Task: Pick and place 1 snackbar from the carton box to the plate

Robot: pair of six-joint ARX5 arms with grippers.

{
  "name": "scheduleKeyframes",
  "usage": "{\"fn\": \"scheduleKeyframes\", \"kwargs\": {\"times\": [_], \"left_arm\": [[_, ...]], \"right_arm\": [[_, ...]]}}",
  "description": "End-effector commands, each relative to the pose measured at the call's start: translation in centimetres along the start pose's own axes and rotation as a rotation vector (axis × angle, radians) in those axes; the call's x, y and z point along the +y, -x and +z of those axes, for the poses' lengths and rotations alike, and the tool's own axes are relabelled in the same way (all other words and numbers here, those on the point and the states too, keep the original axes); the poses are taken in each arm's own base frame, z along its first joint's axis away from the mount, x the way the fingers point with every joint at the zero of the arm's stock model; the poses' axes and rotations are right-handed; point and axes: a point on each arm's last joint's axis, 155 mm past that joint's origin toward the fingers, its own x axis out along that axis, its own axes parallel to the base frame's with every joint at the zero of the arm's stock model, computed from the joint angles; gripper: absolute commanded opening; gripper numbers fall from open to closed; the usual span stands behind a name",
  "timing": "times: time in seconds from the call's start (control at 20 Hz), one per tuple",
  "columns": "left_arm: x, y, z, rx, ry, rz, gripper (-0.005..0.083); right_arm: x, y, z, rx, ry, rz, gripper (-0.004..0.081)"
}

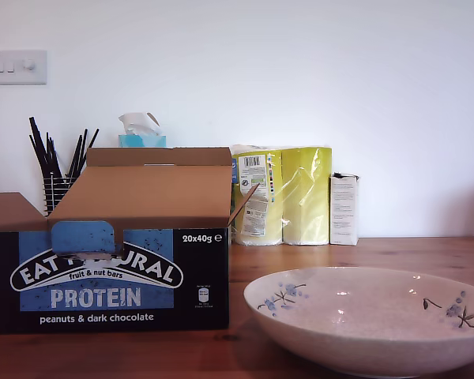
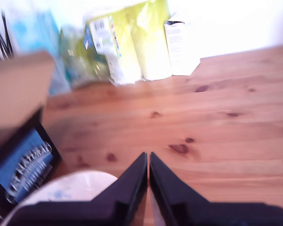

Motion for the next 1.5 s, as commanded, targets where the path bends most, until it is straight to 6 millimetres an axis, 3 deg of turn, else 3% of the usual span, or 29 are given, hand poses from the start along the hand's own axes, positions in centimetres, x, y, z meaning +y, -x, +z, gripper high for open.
{"fn": "scheduleKeyframes", "kwargs": {"times": [0.0,0.1,0.2,0.45,0.6,0.8,1.15,1.3,1.35,1.45], "left_arm": [[-1.1,0.5,2.4,-0.047,-0.003,-0.043,-0.0021],[-2.4,1.1,4.0,-0.049,-0.01,-0.094,-0.0021],[-3.2,1.1,4.4,0.015,-0.024,-0.119,-0.0021],[-5.0,0.1,3.0,0.288,-0.125,-0.197,-0.0021],[-7.0,-1.5,2.6,0.385,-0.102,-0.294,-0.0021],[-7.2,-4.4,2.0,0.498,-0.097,-0.293,-0.0021],[-7.4,-9.6,1.5,0.661,-0.154,-0.204,-0.0021],[-6.4,-11.2,0.3,0.768,-0.158,-0.121,-0.0009],[-5.9,-11.6,-0.3,0.804,-0.169,-0.092,0.0054],[-5.2,-12.5,-1.3,0.87,-0.187,-0.054,0.0409]], "right_arm": [[1.0,0.5,1.5,-0.027,-0.079,0.037,-0.0013],[2.2,0.8,1.7,-0.016,-0.085,0.095,-0.0013],[3.7,1.2,1.6,0.016,-0.081,0.162,-0.0013],[6.1,2.3,1.9,0.127,-0.082,0.24,-0.0013],[8.1,2.9,1.2,0.259,-0.098,0.314,-0.0013],[10.3,3.5,0.2,0.422,-0.003,0.403,-0.0013],[10.2,3.1,-1.6,0.666,0.274,0.365,-0.0013],[11.4,2.5,-2.4,0.727,0.317,0.408,-0.0013],[11.7,2.2,-2.5,0.733,0.327,0.419,-0.0013],[12.3,1.6,-2.7,0.732,0.353,0.442,-0.0013]]}}
